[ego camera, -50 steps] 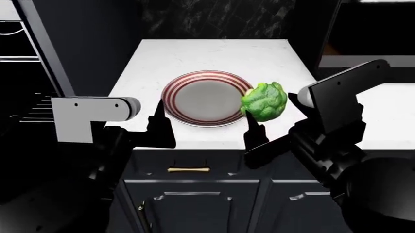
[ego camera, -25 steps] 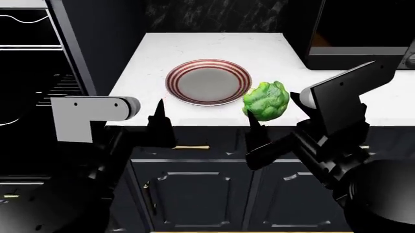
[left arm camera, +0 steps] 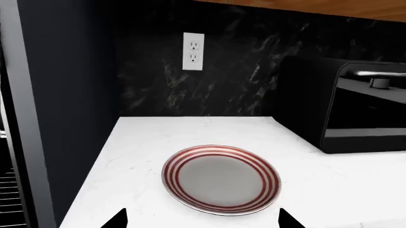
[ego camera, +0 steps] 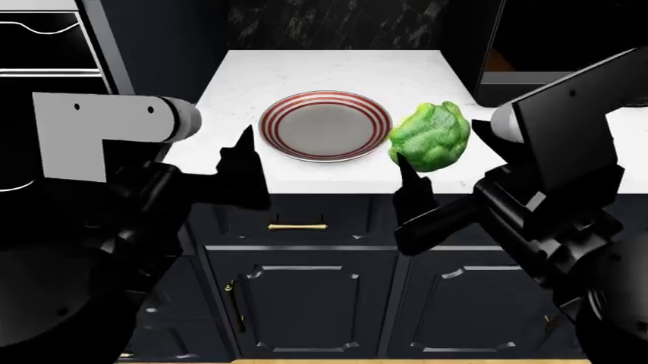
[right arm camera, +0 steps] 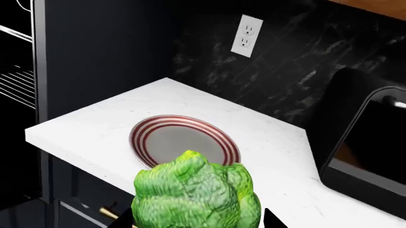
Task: Place the broccoli on the top rack of the oven.
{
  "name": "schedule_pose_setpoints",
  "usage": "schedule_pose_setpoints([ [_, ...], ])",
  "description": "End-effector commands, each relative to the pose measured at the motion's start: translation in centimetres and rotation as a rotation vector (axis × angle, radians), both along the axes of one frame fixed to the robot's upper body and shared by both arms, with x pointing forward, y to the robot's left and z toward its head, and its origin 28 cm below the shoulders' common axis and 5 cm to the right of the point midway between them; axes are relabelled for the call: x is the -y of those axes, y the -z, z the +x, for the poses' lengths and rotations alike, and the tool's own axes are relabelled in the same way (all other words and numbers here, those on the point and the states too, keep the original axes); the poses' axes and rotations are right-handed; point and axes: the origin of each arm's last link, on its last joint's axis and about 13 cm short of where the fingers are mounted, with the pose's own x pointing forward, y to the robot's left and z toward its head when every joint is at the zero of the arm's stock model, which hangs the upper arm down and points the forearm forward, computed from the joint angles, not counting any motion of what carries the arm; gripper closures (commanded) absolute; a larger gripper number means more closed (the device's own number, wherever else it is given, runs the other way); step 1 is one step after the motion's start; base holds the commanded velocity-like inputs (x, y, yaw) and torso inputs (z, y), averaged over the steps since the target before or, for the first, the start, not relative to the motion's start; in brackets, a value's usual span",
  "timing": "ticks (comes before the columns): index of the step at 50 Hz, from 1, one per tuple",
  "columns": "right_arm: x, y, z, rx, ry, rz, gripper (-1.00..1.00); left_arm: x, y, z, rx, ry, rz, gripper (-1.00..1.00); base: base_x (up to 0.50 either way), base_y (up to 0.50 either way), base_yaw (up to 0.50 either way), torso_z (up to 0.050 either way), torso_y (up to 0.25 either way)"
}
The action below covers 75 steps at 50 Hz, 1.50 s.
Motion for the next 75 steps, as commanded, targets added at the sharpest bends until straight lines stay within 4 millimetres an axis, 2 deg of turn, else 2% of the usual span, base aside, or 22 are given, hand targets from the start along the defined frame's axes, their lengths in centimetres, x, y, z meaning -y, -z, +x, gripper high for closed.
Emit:
schedule_pose_setpoints([
  [1, 0.35, -2.6, -1.44, 0.013, 0.037, -0.056, 1.0, -0.8, -2.92, -1.55, -0.016, 0.046, 0.006, -1.0, 0.0, 0.0, 0.0, 0.0, 0.0],
  [17, 0.78, -2.61, -1.26, 0.014, 0.049, -0.092, 1.0, -0.88, -3.51, -1.56, 0.019, 0.031, 0.048, -1.0, 0.0, 0.1, 0.0, 0.0, 0.0],
  [47, 0.43, -3.07, -1.2, 0.014, 0.04, -0.121, 1.0, -1.14, -3.27, -1.35, 0.028, 0.025, 0.047, -1.0, 0.0, 0.5, 0.0, 0.0, 0.0],
  [75, 0.4, -2.54, -0.81, -0.001, 0.033, -0.119, 1.0, -1.29, -2.97, -0.88, 0.028, 0.006, 0.054, -1.0, 0.0, 0.49, 0.0, 0.0, 0.0],
])
